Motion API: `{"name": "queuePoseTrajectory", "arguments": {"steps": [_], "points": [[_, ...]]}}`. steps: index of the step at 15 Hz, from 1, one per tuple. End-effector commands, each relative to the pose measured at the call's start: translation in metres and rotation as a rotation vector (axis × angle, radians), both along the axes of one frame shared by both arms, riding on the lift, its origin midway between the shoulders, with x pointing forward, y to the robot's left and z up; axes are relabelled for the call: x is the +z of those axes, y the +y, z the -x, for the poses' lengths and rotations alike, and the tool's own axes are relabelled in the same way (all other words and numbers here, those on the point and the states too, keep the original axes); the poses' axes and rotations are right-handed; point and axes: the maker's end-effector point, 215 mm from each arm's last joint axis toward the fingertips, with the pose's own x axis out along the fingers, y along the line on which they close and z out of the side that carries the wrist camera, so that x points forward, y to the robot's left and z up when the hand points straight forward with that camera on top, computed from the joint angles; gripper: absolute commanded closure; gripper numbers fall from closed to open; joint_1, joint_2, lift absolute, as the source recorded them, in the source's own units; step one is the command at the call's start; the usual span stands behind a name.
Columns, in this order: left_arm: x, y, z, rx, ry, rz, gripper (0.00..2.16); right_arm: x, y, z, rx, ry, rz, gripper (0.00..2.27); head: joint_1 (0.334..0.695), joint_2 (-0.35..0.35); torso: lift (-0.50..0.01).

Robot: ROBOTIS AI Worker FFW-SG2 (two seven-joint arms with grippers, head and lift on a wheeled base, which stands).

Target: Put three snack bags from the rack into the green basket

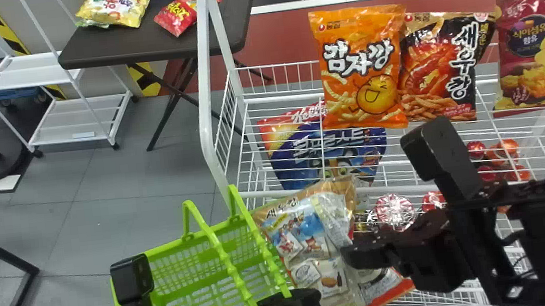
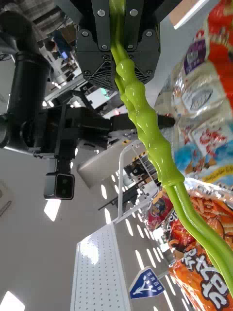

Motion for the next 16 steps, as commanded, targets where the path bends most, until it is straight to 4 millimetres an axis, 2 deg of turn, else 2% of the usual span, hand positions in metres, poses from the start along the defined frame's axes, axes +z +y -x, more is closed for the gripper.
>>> {"name": "queuePoseTrajectory", "arguments": {"steps": [1, 4, 7, 8, 9, 10, 11, 13, 16], "points": [[0.004, -0.004, 0.0, -0.005, -0.004, 0.017, 2.15, -0.007, 0.02, 0.009, 0.009, 0.076, -0.087, 2.24, 0.695, 0.157, 0.0], [0.007, -0.01, 0.002, -0.017, -0.002, 0.035, 2.15, -0.011, 0.045, 0.011, 0.005, 0.155, -0.211, 2.24, 0.695, 0.198, 0.0], [0.012, -0.01, 0.004, -0.021, -0.008, 0.057, 2.15, -0.023, 0.054, 0.005, -0.019, 0.184, -0.248, 2.24, 0.695, 0.242, 0.0], [0.015, -0.01, 0.003, -0.02, -0.013, 0.065, 2.15, -0.027, 0.06, 0.004, -0.024, 0.196, -0.27, 2.07, 0.695, 0.248, 0.0], [0.015, -0.009, 0.003, -0.018, -0.014, 0.067, 2.15, -0.029, 0.065, 0.004, -0.024, 0.216, -0.302, 1.49, 0.695, 0.258, 0.0], [0.016, -0.009, 0.003, -0.018, -0.017, 0.067, 2.15, -0.031, 0.068, 0.003, -0.031, 0.23, -0.333, 0.5, 0.695, 0.265, 0.0], [0.017, -0.008, 0.003, -0.018, -0.016, 0.069, 2.15, -0.034, 0.069, 0.003, -0.037, 0.242, -0.346, 0.0, 0.695, 0.273, 0.0], [0.016, -0.007, 0.004, -0.016, -0.014, 0.066, 2.15, -0.034, 0.068, -0.002, -0.055, 0.236, -0.364, 0.0, 0.695, 0.29, 0.0], [0.017, -0.002, 0.004, -0.007, -0.015, 0.07, 2.15, -0.03, 0.051, -0.017, -0.099, 0.222, -0.371, 0.02, 0.695, 0.285, 0.0]]}}
